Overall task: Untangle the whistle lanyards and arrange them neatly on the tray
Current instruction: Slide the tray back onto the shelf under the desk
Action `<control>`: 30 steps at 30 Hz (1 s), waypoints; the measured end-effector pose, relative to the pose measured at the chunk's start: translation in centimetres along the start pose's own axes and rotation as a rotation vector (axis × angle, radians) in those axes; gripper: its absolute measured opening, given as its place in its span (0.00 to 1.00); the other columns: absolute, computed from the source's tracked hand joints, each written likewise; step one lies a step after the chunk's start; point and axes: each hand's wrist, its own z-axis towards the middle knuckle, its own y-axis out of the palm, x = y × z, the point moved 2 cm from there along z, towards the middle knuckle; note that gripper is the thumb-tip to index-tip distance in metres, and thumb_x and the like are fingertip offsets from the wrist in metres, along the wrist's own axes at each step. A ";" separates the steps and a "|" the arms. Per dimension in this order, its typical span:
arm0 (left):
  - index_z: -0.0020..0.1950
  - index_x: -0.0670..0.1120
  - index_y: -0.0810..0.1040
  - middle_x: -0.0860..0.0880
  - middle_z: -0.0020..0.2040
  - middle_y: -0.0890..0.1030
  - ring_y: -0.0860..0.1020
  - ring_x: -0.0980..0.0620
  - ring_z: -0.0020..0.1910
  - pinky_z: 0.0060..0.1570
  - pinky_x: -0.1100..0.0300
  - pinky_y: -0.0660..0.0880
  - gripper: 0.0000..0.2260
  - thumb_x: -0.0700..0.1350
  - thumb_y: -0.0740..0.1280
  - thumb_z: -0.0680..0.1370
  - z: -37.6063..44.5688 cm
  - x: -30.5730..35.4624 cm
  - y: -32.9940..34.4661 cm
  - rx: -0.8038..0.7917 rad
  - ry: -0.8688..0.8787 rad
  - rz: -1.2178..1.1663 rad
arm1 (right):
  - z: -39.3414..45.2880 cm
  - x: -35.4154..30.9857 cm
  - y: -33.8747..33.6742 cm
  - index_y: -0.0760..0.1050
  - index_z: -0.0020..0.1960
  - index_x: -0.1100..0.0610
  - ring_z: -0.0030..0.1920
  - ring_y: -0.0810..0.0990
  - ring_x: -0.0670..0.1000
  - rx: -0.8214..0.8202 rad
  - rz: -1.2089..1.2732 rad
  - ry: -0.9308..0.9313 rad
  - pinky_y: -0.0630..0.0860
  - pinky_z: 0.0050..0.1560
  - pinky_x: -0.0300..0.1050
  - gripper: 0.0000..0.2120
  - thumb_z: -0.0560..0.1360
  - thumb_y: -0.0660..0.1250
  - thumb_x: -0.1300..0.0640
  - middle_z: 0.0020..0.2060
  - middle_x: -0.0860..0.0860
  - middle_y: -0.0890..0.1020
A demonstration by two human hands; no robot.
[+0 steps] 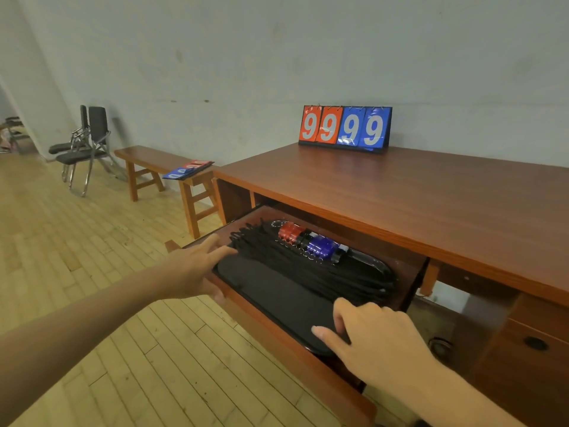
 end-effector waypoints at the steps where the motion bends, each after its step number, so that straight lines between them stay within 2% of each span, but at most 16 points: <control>1: 0.80 0.57 0.52 0.53 0.71 0.60 0.74 0.56 0.58 0.51 0.64 0.79 0.46 0.67 0.73 0.69 0.1 0.4 0.0 0.044 0.009 -0.010 | 0.5 0.0 0.1 0.66 0.43 0.47 0.32 0.77 0.43 0.004 -0.002 -0.013 0.79 0.39 0.44 0.27 0.74 0.45 0.25 0.32 0.46 0.77; 3: 0.81 0.55 0.51 0.51 0.73 0.60 0.71 0.54 0.64 0.57 0.66 0.74 0.50 0.65 0.75 0.67 0.6 1.2 -0.2 0.170 0.042 0.001 | 1.3 -0.1 0.0 0.66 0.45 0.46 0.35 0.77 0.44 0.017 -0.017 -0.042 0.78 0.41 0.45 0.27 0.74 0.46 0.24 0.34 0.45 0.77; 6: 0.82 0.53 0.51 0.47 0.74 0.61 0.67 0.48 0.69 0.66 0.57 0.70 0.55 0.64 0.78 0.64 1.7 2.7 -0.7 0.331 0.048 0.070 | 2.3 0.1 0.0 0.66 0.49 0.45 0.41 0.76 0.44 0.006 -0.043 -0.116 0.77 0.43 0.44 0.28 0.72 0.46 0.22 0.41 0.42 0.75; 8: 0.82 0.53 0.52 0.44 0.74 0.61 0.68 0.44 0.68 0.66 0.51 0.72 0.57 0.62 0.81 0.62 2.8 3.8 -1.0 0.397 0.051 0.133 | 2.6 0.4 0.0 0.67 0.56 0.45 0.51 0.72 0.46 0.017 -0.072 -0.178 0.76 0.49 0.45 0.29 0.72 0.49 0.23 0.50 0.42 0.73; 10: 0.82 0.53 0.52 0.41 0.76 0.60 0.68 0.40 0.68 0.66 0.45 0.73 0.60 0.60 0.83 0.59 4.0 5.4 -1.3 0.435 0.088 0.180 | 2.8 1.5 0.4 0.66 0.67 0.47 0.61 0.68 0.53 0.030 -0.144 -0.219 0.72 0.59 0.52 0.33 0.73 0.54 0.26 0.62 0.48 0.70; 12: 0.83 0.55 0.46 0.40 0.79 0.54 0.64 0.37 0.73 0.69 0.41 0.68 0.62 0.59 0.83 0.60 5.3 7.2 -1.6 0.428 0.134 0.202 | 3.1 3.2 0.7 0.61 0.75 0.48 0.70 0.64 0.60 0.028 -0.251 -0.186 0.66 0.66 0.62 0.39 0.70 0.62 0.29 0.72 0.54 0.65; 15: 0.82 0.57 0.36 0.39 0.81 0.43 0.54 0.36 0.79 0.74 0.39 0.59 0.64 0.56 0.82 0.64 7.4 9.2 -1.9 0.427 0.163 0.202 | 3.5 6.2 0.6 0.59 0.78 0.48 0.75 0.60 0.66 0.028 -0.346 -0.075 0.59 0.68 0.71 0.53 0.61 0.68 0.25 0.76 0.58 0.62; 18: 0.82 0.55 0.36 0.37 0.81 0.41 0.51 0.34 0.79 0.74 0.37 0.58 0.66 0.57 0.83 0.62 9.6 10.2 -2.1 0.442 0.145 0.196 | 4.2 8.4 -0.1 0.51 0.81 0.48 0.78 0.51 0.68 0.047 -0.410 0.017 0.48 0.70 0.76 0.62 0.57 0.66 0.20 0.80 0.60 0.53; 22: 0.81 0.53 0.32 0.37 0.81 0.39 0.48 0.35 0.81 0.75 0.35 0.57 0.66 0.57 0.82 0.64 12.2 11.1 -2.1 0.453 0.101 0.142 | 5.0 9.9 -0.8 0.29 0.79 0.51 0.77 0.38 0.70 0.065 -0.451 0.175 0.36 0.70 0.75 0.66 0.61 0.62 0.19 0.78 0.62 0.35; 24: 0.80 0.52 0.29 0.39 0.81 0.36 0.44 0.36 0.81 0.76 0.34 0.54 0.62 0.50 0.79 0.69 13.3 11.9 -2.1 0.465 0.096 0.134 | 5.4 10.6 -1.2 0.24 0.77 0.54 0.77 0.38 0.70 0.050 -0.484 0.226 0.37 0.71 0.75 0.66 0.64 0.63 0.21 0.78 0.63 0.35; 27: 0.80 0.52 0.28 0.42 0.83 0.38 0.42 0.37 0.81 0.75 0.33 0.51 0.59 0.39 0.75 0.71 15.0 12.9 -1.9 0.471 0.077 0.168 | 5.8 11.4 -1.6 0.25 0.78 0.54 0.79 0.43 0.67 0.053 -0.482 0.264 0.45 0.73 0.72 0.64 0.67 0.64 0.24 0.80 0.60 0.43; 30: 0.81 0.50 0.32 0.42 0.83 0.48 0.46 0.38 0.82 0.74 0.33 0.53 0.57 0.40 0.75 0.71 16.7 13.7 -0.7 0.449 0.039 0.173 | 6.0 11.7 -1.0 0.31 0.80 0.53 0.79 0.51 0.65 0.093 -0.489 0.272 0.52 0.73 0.69 0.60 0.69 0.68 0.30 0.80 0.60 0.49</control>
